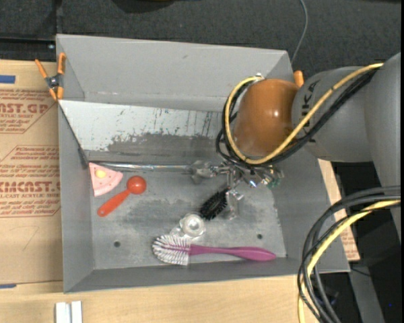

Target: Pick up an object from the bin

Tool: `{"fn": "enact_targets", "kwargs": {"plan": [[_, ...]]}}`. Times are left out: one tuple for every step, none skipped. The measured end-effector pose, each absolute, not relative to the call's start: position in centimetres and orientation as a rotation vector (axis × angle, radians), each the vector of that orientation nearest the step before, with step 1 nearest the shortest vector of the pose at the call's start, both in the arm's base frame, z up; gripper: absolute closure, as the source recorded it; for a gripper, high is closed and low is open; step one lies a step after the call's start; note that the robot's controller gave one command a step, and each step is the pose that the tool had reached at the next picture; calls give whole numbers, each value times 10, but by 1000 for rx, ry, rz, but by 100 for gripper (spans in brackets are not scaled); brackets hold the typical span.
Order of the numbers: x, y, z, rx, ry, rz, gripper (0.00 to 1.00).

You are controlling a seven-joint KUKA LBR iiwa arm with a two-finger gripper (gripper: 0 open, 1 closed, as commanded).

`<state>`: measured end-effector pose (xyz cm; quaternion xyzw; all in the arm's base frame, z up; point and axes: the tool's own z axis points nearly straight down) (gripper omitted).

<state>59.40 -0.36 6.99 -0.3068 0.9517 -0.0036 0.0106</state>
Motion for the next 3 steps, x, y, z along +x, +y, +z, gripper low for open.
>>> {"fn": "enact_targets", "kwargs": {"plan": [[591,-7,71,-1009,2965,-1,100],[591,-7,71,-1009,2965,-1,100],[587,-7,94,-1013,2976,6,100]]}}
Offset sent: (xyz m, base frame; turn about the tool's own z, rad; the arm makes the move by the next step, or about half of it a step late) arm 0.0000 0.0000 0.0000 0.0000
